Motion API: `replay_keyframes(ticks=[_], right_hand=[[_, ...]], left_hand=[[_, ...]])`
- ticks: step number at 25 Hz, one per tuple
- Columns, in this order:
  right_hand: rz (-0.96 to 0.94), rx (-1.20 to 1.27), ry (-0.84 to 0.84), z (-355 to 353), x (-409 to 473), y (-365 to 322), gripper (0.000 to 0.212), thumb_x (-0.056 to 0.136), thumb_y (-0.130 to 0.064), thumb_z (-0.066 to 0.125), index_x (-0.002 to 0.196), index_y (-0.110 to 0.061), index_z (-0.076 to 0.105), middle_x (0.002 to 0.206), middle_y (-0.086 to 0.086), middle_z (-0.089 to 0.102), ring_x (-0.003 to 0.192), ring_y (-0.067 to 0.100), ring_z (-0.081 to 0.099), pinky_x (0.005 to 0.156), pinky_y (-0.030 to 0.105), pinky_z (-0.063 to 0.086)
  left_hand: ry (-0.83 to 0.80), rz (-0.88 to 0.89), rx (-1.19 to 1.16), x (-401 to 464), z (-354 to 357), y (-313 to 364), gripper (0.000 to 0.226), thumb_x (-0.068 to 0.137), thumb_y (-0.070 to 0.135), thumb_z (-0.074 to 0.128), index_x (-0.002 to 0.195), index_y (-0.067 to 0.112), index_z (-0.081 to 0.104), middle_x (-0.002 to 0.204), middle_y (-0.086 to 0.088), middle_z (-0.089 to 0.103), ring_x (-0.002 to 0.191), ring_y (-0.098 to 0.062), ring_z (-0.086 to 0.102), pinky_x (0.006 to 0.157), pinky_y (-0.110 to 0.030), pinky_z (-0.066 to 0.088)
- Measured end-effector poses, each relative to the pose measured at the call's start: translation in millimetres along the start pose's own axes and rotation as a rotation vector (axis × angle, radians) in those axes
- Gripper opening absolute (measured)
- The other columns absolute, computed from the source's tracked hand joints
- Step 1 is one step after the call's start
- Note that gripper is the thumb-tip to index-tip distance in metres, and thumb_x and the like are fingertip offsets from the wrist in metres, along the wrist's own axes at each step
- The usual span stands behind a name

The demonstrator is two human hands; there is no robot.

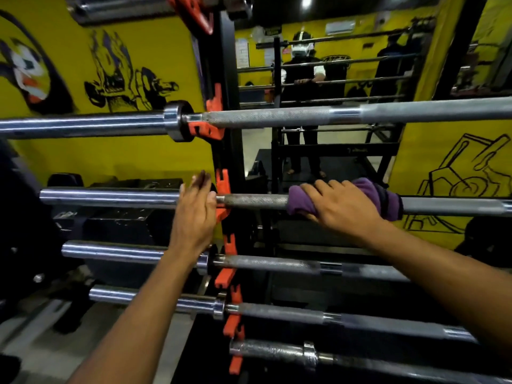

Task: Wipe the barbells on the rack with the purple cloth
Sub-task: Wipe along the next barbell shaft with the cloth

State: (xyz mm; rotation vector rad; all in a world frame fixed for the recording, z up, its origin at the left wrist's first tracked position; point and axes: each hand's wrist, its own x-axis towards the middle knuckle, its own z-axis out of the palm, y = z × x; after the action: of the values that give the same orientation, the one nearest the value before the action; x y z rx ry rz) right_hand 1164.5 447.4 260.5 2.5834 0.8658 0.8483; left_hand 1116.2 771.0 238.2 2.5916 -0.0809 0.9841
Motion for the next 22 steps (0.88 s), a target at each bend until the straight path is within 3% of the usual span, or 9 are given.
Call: replay_keyframes(ticks=[3, 7, 12, 16, 19, 22], right_hand=[[-0.012, 0.006, 0.103, 0, 49, -62, 0.062, 0.094, -0.058, 0.039, 0.135, -0.013, 0.049, 0.108, 0.011, 0.062, 0.085, 0.033, 0.062, 0.07, 0.043, 0.046], [-0.065, 0.045, 0.088, -6, 90, -117, 0.055, 0.096, -0.045, 0.047, 0.137, -0.008, 0.048, 0.111, 0.016, 0.061, 0.087, 0.036, 0.06, 0.071, 0.045, 0.043], [-0.058, 0.052, 0.117, -4, 29, -44, 0.063, 0.089, -0.046, 0.035, 0.141, -0.013, 0.051, 0.107, 0.016, 0.061, 0.082, 0.035, 0.059, 0.069, 0.043, 0.046], [0.057, -0.072, 0.03, 2, -15, 5, 0.063, 0.091, -0.052, 0.041, 0.144, -0.018, 0.042, 0.112, 0.014, 0.06, 0.087, 0.034, 0.056, 0.074, 0.044, 0.041], [0.084, -0.023, 0.062, 2, 30, -45, 0.063, 0.092, -0.059, 0.047, 0.139, -0.018, 0.045, 0.111, 0.011, 0.061, 0.089, 0.034, 0.058, 0.075, 0.045, 0.041], [0.015, 0.045, 0.084, -3, 76, -109, 0.062, 0.089, -0.051, 0.054, 0.14, -0.015, 0.048, 0.114, 0.013, 0.062, 0.091, 0.035, 0.059, 0.076, 0.045, 0.042]], left_hand=[[0.031, -0.012, -0.077, 2, 13, -1, 0.06, 0.104, 0.036, 0.017, 0.152, 0.007, 0.037, 0.16, -0.009, 0.033, 0.15, -0.018, 0.025, 0.125, -0.043, 0.009], [0.013, 0.005, -0.052, 3, 7, -8, 0.063, 0.102, 0.038, 0.015, 0.15, 0.005, 0.04, 0.155, -0.013, 0.041, 0.146, -0.022, 0.033, 0.124, -0.04, 0.014], [0.051, -0.005, -0.113, 1, 10, -8, 0.056, 0.103, 0.03, 0.021, 0.15, 0.006, 0.04, 0.155, -0.012, 0.042, 0.145, -0.022, 0.034, 0.123, -0.043, 0.018], [0.117, 0.006, -0.171, 2, 16, -6, 0.055, 0.104, 0.029, 0.021, 0.148, 0.005, 0.043, 0.152, -0.012, 0.046, 0.144, -0.021, 0.035, 0.122, -0.046, 0.021], [0.111, -0.018, -0.167, 1, 16, -6, 0.057, 0.104, 0.031, 0.018, 0.149, 0.007, 0.043, 0.15, -0.012, 0.047, 0.142, -0.02, 0.036, 0.121, -0.046, 0.022], [0.075, 0.006, -0.133, 2, 13, -9, 0.062, 0.102, 0.036, 0.016, 0.148, 0.005, 0.045, 0.15, -0.013, 0.048, 0.142, -0.023, 0.039, 0.12, -0.046, 0.022]])
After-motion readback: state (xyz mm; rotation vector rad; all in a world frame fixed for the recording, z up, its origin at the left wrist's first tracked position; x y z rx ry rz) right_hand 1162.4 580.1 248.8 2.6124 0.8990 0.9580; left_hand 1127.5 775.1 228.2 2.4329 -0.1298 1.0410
